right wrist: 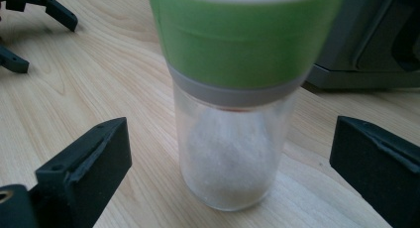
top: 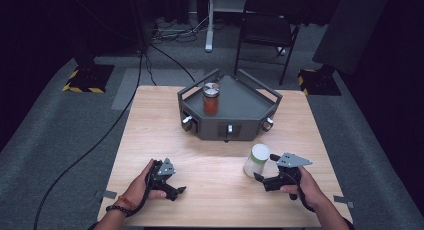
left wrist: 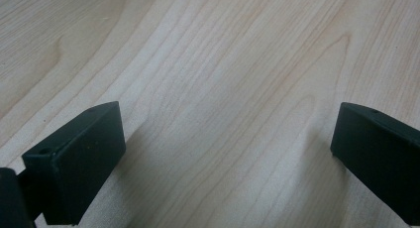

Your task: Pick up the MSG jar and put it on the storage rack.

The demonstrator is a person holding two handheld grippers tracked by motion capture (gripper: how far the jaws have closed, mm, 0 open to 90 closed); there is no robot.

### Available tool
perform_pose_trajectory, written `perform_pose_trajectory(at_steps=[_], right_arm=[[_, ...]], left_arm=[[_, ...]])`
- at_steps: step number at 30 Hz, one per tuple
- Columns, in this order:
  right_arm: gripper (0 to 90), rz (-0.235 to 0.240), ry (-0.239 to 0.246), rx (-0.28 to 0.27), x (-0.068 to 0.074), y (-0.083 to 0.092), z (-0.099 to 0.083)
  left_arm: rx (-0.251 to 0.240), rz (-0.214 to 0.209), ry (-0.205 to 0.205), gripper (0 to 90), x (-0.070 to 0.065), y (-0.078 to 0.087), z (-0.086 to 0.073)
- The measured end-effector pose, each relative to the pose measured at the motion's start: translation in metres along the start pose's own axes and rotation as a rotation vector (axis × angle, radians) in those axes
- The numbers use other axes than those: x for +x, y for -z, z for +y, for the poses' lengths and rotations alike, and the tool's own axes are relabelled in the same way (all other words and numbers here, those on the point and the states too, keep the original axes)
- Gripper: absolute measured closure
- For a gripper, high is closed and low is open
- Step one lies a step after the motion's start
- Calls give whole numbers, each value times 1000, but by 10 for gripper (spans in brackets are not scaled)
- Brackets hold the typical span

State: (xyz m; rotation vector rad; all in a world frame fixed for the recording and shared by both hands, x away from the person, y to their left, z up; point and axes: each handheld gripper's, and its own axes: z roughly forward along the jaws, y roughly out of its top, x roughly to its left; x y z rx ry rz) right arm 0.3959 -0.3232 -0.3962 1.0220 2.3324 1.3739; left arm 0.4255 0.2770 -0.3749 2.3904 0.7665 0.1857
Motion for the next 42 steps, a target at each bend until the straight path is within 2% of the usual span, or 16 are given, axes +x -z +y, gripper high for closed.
perform_pose_trajectory(at_steps=[4,12,14,15,17,21,23,27,32,42], right_arm=[[38,-5,5,-6,1,-5,2],[61,-14,-33,-46,2,-14,1],[71,-17,-65,-61,2,-17,1],[71,-17,-65,-61,2,-17,1],[114,-11,-102,-72,1,-20,1],[200,-23,-111,-89,3,-25,0],[260,-32,-109,-103,4,-27,-2],[316,-35,-81,-118,6,-27,-3],[328,-48,-54,-126,9,-28,-4],[335,-73,-46,-141,16,-27,-5]], left_arm=[[0,0,0,0,0,0,0],[0,0,0,0,0,0,0],[0,0,0,0,0,0,0],[0,0,0,0,0,0,0],[0,0,0,1,0,0,0],[0,0,0,0,0,0,0],[0,0,0,0,0,0,0],[0,0,0,0,0,0,0],[0,0,0,0,0,0,0],[0,0,0,1,0,0,0]])
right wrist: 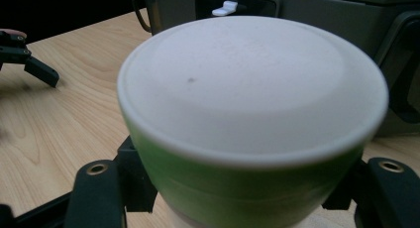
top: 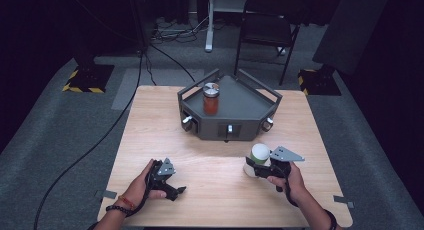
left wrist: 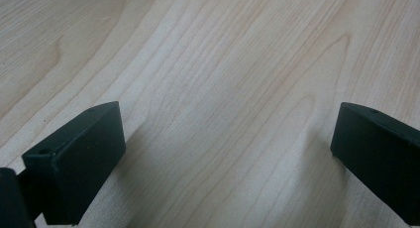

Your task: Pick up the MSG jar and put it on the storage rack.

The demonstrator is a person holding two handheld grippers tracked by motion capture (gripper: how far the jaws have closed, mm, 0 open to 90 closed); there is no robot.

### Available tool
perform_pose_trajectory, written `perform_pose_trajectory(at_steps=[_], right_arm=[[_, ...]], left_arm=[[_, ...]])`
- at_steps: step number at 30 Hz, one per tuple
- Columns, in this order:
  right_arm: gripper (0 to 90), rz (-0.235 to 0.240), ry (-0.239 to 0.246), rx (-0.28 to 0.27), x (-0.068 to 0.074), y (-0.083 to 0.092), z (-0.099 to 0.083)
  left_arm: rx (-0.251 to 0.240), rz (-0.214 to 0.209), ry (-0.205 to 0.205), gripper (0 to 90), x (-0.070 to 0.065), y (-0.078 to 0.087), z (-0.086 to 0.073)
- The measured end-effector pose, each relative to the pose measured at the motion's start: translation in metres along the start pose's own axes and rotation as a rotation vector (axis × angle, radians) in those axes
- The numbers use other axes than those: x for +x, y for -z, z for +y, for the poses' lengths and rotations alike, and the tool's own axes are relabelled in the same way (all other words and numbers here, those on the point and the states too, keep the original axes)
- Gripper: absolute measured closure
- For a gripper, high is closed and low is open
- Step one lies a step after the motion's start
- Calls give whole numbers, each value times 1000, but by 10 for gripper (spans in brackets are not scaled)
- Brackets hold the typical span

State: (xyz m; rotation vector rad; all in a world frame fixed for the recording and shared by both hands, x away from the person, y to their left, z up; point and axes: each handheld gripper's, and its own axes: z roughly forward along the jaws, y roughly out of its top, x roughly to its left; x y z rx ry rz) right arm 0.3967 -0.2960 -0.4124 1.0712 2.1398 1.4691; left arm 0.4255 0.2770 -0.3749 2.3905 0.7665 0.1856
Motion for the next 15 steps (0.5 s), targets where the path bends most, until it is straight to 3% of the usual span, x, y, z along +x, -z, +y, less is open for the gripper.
perform_pose_trajectory(at_steps=[15], right_arm=[[331,-59,9,-52,8,14,25]], left_arm=[[0,0,0,0,0,0,0]])
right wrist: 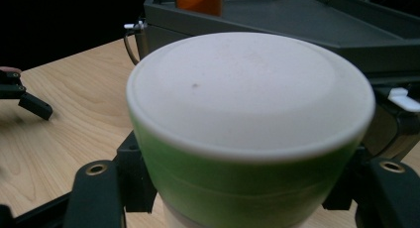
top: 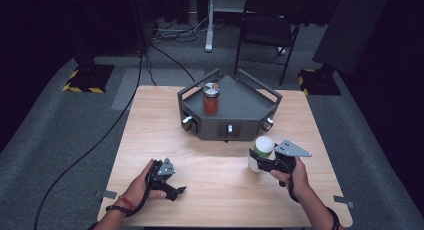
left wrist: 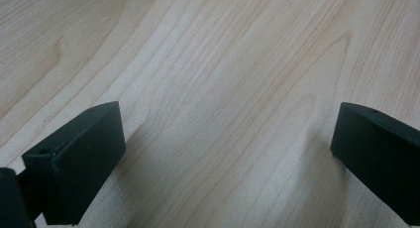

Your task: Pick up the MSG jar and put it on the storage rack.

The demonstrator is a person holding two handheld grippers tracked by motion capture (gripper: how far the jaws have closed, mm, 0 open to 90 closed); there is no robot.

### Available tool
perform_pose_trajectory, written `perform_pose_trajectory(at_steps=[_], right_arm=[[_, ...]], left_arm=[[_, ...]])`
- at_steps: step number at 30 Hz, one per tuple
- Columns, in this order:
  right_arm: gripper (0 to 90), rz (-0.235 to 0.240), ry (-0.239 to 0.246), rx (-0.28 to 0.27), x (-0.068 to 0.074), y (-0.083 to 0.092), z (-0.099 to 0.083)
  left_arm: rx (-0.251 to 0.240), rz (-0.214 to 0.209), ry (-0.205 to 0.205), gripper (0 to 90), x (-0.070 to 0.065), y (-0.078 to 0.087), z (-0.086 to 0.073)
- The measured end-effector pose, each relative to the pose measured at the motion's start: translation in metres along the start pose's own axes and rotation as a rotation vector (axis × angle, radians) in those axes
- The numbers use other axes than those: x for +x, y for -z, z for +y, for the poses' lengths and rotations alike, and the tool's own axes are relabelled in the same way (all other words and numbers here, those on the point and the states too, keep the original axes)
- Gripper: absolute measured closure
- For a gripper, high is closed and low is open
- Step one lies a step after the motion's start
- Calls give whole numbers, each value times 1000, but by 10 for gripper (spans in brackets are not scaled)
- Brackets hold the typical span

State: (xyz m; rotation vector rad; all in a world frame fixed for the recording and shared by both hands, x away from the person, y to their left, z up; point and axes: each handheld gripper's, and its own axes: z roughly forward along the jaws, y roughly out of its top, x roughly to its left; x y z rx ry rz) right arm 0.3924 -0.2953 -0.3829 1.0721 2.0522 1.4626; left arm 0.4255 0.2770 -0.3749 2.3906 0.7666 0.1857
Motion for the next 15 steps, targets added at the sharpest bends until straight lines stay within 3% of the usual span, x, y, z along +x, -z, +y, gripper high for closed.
perform_pose_trajectory(at_steps=[15], right_arm=[[330,-34,-6,-42,4,6,33]], left_arm=[[0,0,0,1,0,0,0]])
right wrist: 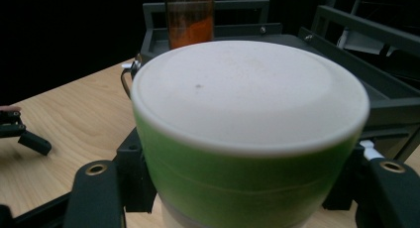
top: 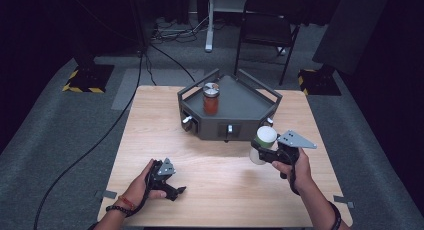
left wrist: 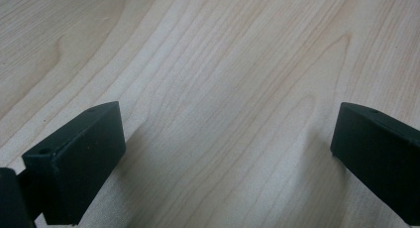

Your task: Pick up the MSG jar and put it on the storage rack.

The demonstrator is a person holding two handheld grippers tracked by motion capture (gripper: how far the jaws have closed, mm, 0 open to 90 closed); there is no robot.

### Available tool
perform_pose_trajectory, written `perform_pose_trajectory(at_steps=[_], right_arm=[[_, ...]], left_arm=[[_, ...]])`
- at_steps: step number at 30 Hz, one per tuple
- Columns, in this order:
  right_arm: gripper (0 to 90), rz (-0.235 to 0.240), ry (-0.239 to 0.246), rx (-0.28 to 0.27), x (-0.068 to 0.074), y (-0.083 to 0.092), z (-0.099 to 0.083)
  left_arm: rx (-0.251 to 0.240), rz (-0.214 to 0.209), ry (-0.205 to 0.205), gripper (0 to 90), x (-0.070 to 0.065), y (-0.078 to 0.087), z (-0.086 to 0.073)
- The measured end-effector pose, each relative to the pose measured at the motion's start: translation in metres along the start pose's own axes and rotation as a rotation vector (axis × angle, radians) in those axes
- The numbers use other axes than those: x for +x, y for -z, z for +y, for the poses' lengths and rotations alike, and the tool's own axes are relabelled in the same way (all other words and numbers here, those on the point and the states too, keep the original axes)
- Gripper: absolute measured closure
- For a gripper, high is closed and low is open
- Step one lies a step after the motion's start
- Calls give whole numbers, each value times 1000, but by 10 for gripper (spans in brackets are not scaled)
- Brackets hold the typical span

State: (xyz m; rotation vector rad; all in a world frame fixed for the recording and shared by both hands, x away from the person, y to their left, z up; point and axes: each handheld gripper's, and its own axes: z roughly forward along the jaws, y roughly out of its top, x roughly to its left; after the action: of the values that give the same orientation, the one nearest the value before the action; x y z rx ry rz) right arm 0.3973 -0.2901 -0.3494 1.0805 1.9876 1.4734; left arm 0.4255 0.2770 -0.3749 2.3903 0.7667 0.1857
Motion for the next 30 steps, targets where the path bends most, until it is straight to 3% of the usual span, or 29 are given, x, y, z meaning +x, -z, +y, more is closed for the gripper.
perform_pose_trajectory(at_steps=[13,25,30], right_arm=[[330,-33,13,-15,2,-3,35],[330,-92,23,-23,6,-10,69],[330,-92,25,-42,4,-14,83]], left_arm=[[0,0,0,1,0,0,0],[1,0,0,0,0,0,0],[0,0,0,0,0,0,0]])
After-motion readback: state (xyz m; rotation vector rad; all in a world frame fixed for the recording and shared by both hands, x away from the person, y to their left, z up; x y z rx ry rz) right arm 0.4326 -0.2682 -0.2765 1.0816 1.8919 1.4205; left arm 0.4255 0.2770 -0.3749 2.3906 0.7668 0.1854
